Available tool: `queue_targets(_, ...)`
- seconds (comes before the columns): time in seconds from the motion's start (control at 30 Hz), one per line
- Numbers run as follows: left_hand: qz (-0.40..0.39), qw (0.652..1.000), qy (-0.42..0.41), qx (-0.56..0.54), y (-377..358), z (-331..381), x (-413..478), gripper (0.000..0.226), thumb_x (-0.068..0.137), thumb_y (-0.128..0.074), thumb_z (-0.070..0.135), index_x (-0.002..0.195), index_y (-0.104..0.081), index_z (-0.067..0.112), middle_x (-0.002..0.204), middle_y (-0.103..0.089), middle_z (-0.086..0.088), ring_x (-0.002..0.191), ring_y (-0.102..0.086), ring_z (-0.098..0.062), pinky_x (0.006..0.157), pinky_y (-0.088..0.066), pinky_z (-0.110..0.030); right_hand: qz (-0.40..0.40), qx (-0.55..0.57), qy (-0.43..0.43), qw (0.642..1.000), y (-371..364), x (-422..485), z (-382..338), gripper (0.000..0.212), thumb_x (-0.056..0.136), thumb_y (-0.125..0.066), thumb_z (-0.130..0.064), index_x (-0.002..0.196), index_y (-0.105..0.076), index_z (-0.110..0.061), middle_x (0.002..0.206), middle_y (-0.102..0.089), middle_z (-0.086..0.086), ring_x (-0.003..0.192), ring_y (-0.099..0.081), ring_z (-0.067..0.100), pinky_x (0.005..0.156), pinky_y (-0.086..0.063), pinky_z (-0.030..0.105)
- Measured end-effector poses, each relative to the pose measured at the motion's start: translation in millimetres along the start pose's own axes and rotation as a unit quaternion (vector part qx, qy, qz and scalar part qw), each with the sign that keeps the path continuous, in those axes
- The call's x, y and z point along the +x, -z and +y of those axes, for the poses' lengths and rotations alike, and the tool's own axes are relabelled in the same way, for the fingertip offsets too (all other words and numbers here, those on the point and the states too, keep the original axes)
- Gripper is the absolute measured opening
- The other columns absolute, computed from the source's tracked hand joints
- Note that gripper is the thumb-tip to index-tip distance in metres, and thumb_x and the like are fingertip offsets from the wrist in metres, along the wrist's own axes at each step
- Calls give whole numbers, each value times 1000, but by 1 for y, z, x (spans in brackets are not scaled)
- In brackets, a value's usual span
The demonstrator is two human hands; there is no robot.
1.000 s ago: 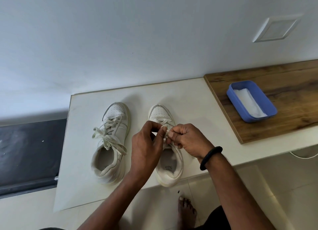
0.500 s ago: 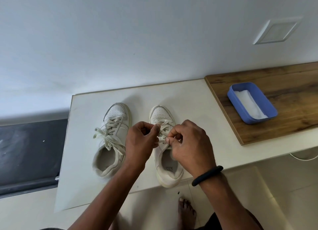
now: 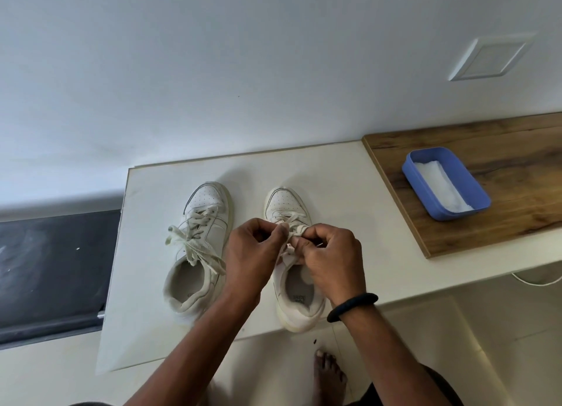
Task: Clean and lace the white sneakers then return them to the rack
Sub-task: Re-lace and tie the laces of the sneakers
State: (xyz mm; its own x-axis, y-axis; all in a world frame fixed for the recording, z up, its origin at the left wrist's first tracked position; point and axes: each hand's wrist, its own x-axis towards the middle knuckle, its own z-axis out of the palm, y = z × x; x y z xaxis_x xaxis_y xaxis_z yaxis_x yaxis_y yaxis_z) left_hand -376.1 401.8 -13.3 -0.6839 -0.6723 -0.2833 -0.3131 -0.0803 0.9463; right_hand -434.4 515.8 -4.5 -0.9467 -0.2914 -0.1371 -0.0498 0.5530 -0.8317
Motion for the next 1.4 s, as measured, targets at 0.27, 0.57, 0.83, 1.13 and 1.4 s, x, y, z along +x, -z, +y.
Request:
queue_targets(0.27, 18, 998, -12, 63, 4, -8, 1, 22, 83, -65, 40, 78, -67, 18, 73, -73, 0, 74, -71, -22, 72, -59, -53, -88, -16, -47, 995, 31, 20, 12, 13, 83, -74, -18, 70, -72, -17, 61, -70, -5, 58, -67, 13, 60, -53, 31)
queue_targets(0.57, 20, 990, -35, 137, 14, -18, -4, 18, 99, -58, 26, 92, -58, 10, 79, -73, -2, 57, -68, -6, 45, -46, -13, -184, -3, -154, 971, 81, 36, 36, 8, 85, -67, -7, 80, -72, -3, 64, -63, 5, 53, -58, 11, 54, -44, 22)
queue_targets(0.83, 77, 910, -221, 342, 26, -31, -3, 17, 96, -62, 19, 86, -51, 11, 77, -58, -2, 59, -56, -20, 53, -46, -38, -217, 9, -156, 964, 99, 40, 47, 8, 83, -69, -7, 76, -71, -3, 61, -61, 4, 55, -58, 11, 61, -47, 26)
queue_targets(1.13, 80, 853, -224, 465, 37, -26, -1, 15, 89, -63, 8, 85, -50, 5, 82, -54, -15, 58, -57, -39, 43, -36, -36, -198, 96, -183, 958, 104, 44, 57, 23, 80, -66, 0, 59, -65, -8, 64, -54, 12, 57, -49, 17, 60, -45, 28)
queue_targets(1.4, 53, 835, -191, 513, 38, -24, -3, 11, 90, -58, 10, 85, -48, 10, 86, -53, -11, 62, -59, -37, 48, -31, -33, -133, 121, -231, 956, 93, 45, 62, 15, 75, -62, 3, 61, -61, -2, 53, -46, 8, 47, -37, 16, 50, -33, 25)
